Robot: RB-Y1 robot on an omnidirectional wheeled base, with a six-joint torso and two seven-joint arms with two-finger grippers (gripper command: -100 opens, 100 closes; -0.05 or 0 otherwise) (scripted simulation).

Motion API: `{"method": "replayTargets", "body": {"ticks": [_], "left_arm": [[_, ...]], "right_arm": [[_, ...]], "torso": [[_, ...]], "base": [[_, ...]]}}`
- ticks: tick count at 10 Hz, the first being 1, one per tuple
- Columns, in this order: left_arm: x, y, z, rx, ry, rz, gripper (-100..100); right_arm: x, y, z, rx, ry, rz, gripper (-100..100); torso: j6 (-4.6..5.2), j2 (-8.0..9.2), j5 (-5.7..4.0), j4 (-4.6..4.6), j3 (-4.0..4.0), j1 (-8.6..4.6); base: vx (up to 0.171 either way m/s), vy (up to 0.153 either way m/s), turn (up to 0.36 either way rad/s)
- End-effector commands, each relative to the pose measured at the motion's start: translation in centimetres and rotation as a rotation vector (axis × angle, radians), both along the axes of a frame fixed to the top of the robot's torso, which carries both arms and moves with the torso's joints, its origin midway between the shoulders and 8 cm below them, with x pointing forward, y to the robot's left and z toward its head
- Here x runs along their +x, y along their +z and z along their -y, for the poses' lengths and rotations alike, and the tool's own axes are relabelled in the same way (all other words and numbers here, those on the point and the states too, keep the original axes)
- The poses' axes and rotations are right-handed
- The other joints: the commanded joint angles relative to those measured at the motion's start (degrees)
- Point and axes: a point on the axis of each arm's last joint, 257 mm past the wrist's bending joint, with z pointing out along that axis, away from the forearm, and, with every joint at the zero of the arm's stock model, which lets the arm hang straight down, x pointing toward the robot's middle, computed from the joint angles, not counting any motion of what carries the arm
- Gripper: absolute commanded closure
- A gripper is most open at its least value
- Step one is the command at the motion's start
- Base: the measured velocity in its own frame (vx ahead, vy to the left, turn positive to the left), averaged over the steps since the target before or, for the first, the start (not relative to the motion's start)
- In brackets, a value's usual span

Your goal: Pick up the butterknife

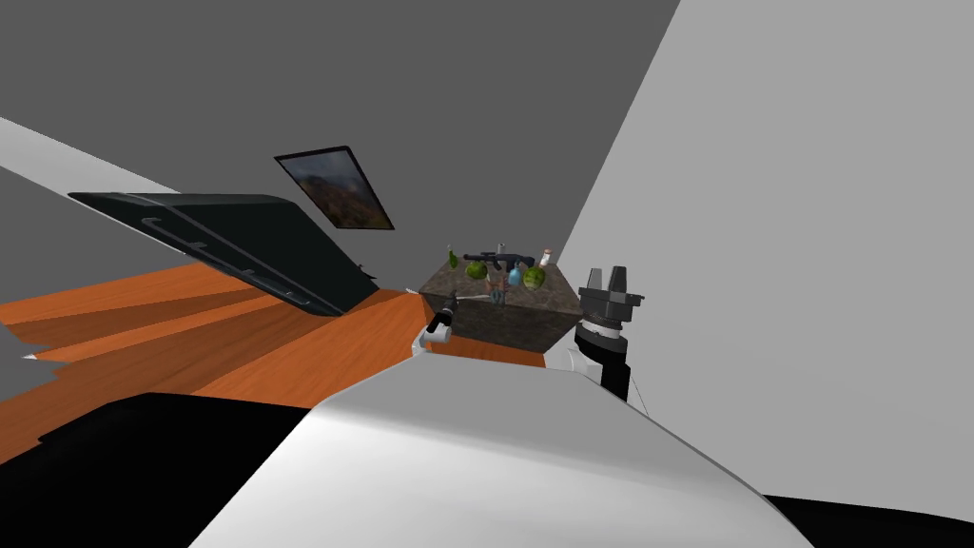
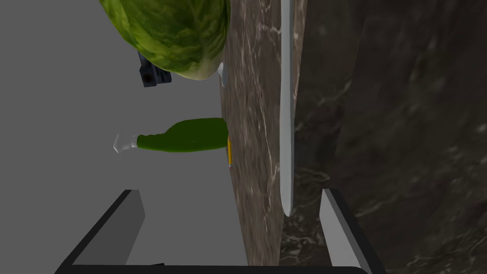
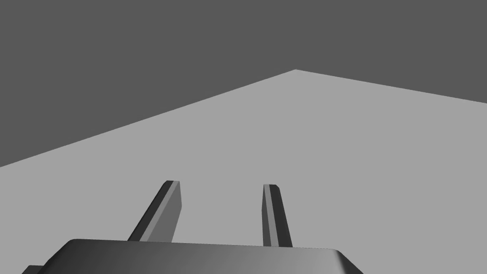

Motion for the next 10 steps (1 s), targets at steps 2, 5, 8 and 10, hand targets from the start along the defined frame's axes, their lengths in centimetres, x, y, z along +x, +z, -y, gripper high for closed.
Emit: {"method": "replayTargets", "body": {"ticks": [2, 5, 8, 10], "left_arm": [[1.0, 1.1, -0.2, -0.018, 0.006, -0.016, -100], [1.3, 0.9, -0.2, -0.032, 0.007, -0.065, -100], [2.3, 2.5, -0.4, -0.054, 0.006, -0.078, -100], [2.5, 2.8, -0.5, -0.065, 0.004, -0.1, -100]], "right_arm": [[0.0, 0.0, 0.0, 0.0, 0.0, 0.0, 0], [0.0, 0.0, 0.0, 0.0, 0.0, 0.0, 0], [0.0, 0.0, 0.0, 0.0, 0.0, 0.0, 0], [0.0, 0.0, 0.0, 0.0, 0.0, 0.0, 0]], "torso": [[0.01, -0.01, 0.01, 0.0, -0.01, 0.02], [0.0, 0.02, 0.0, 0.0, 0.01, -0.01], [0.01, -0.05, 0.0, -0.02, -0.03, 0.0], [0.02, -0.05, 0.01, -0.02, -0.03, 0.02]], "base": [[-0.015, -0.041, 0.099], [-0.02, -0.044, 0.069], [-0.005, -0.046, 0.082], [-0.008, -0.042, 0.063]]}}
